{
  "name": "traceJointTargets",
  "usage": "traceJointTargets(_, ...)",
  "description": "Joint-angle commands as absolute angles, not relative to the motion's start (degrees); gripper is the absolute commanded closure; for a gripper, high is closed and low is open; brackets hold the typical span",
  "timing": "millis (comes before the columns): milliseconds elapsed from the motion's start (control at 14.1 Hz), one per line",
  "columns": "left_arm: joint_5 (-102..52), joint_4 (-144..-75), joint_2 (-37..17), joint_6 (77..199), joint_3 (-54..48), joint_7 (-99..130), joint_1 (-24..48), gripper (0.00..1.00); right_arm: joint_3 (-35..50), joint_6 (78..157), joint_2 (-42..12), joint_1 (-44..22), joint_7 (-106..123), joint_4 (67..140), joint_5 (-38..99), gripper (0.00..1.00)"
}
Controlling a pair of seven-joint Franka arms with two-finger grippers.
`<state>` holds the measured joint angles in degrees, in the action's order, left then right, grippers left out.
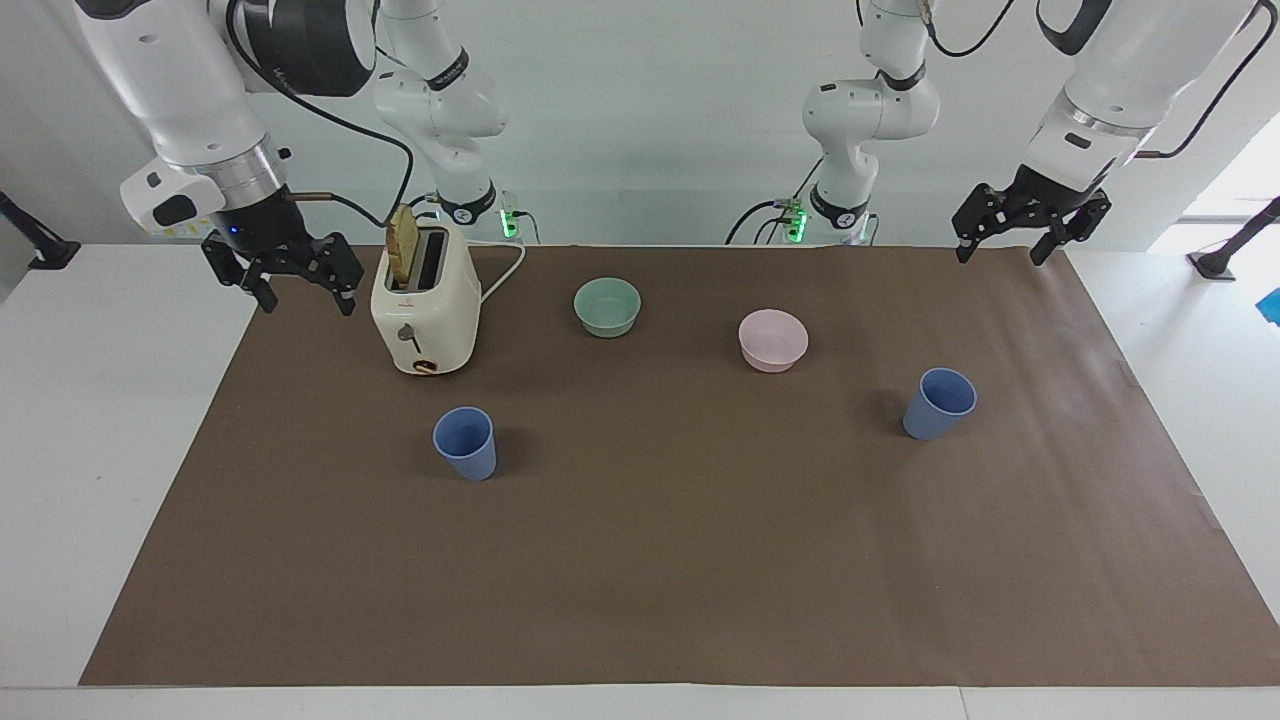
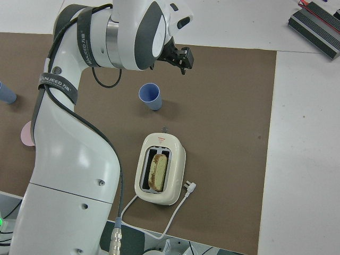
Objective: Stack blue cups with both arms
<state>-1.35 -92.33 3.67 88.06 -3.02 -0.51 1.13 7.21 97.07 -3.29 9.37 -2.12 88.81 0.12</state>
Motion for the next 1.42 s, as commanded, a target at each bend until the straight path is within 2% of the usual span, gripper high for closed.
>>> traceJointTargets(0,-0.9,-95.3,4.5,91.0,-2.9,-1.1,-0.6,0.0,7.4,97.4,-2.2,9.9,-1.4,89.8,0.8,0.0)
traceJointTargets(283,-0.9,-99.1,4.0,98.0,-2.9,-1.1,-3.5,0.0,7.4,97.5,-2.2,9.9,-1.4,89.8,0.8,0.0)
traceJointTargets(566,-0.9,-101.8,1.1,103.3,-2.9,-0.4,-6.1,0.0,7.4,97.5,-2.2,9.8,-1.4,89.8,0.8,0.0)
traceJointTargets(1062,-0.9,-110.2,-2.2,112.6,-2.9,1.2,-7.5,0.0,7.4,97.5,-2.2,9.8,-1.5,89.8,0.7,0.0)
traceJointTargets(1345,-0.9,-111.6,-7.0,117.7,-2.9,4.6,-7.0,0.0,7.4,97.6,-2.2,9.8,-1.5,89.8,0.8,0.0)
